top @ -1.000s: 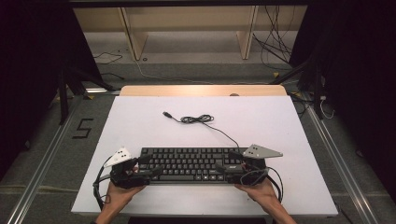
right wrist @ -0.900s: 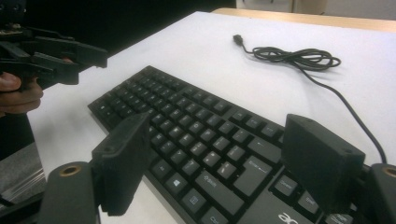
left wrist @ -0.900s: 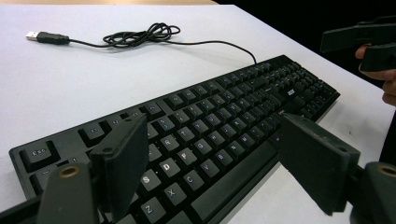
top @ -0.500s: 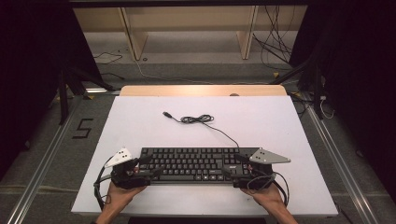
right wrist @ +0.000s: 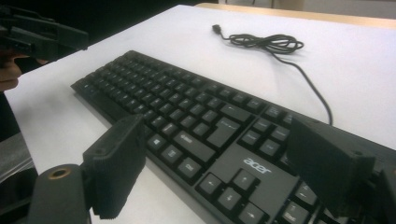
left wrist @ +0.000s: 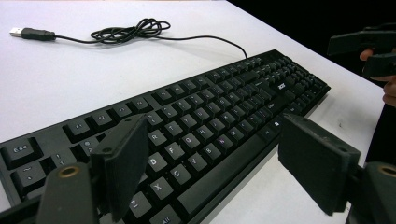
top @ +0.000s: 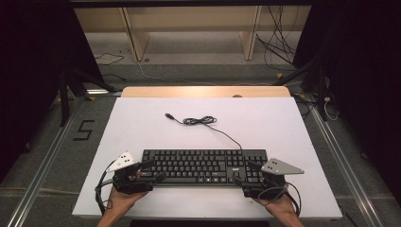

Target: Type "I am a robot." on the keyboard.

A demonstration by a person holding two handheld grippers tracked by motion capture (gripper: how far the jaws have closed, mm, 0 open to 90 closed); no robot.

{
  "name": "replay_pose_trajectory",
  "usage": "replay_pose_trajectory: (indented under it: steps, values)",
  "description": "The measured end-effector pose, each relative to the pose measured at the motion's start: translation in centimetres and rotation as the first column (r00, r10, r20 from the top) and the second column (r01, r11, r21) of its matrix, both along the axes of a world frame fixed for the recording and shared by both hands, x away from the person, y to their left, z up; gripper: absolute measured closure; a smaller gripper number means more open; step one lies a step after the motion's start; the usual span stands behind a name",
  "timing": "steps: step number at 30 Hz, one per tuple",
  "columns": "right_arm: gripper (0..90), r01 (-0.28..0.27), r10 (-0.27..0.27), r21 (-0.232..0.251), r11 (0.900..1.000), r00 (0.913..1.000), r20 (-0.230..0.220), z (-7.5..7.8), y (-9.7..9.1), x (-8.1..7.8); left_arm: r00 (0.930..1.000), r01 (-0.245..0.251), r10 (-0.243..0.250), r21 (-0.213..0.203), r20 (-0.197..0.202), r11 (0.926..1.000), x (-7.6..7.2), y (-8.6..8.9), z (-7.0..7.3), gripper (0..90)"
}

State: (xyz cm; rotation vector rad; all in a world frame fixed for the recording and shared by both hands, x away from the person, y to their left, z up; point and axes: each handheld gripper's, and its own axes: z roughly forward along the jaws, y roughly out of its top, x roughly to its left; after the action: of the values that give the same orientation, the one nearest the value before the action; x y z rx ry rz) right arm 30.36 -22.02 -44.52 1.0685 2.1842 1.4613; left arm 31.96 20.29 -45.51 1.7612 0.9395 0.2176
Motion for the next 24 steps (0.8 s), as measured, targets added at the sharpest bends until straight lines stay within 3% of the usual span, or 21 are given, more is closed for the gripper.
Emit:
replay_pose_trajectory:
  steps: [24]
  values:
    - [20.3,0.014,-0.014,0.014,0.9998,0.9999,0.005,0.11,-0.36,0.05,1.0000,-0.006,0.006,0.003,0.005,1.0000,0.14,0.23,-0.05,23.8]
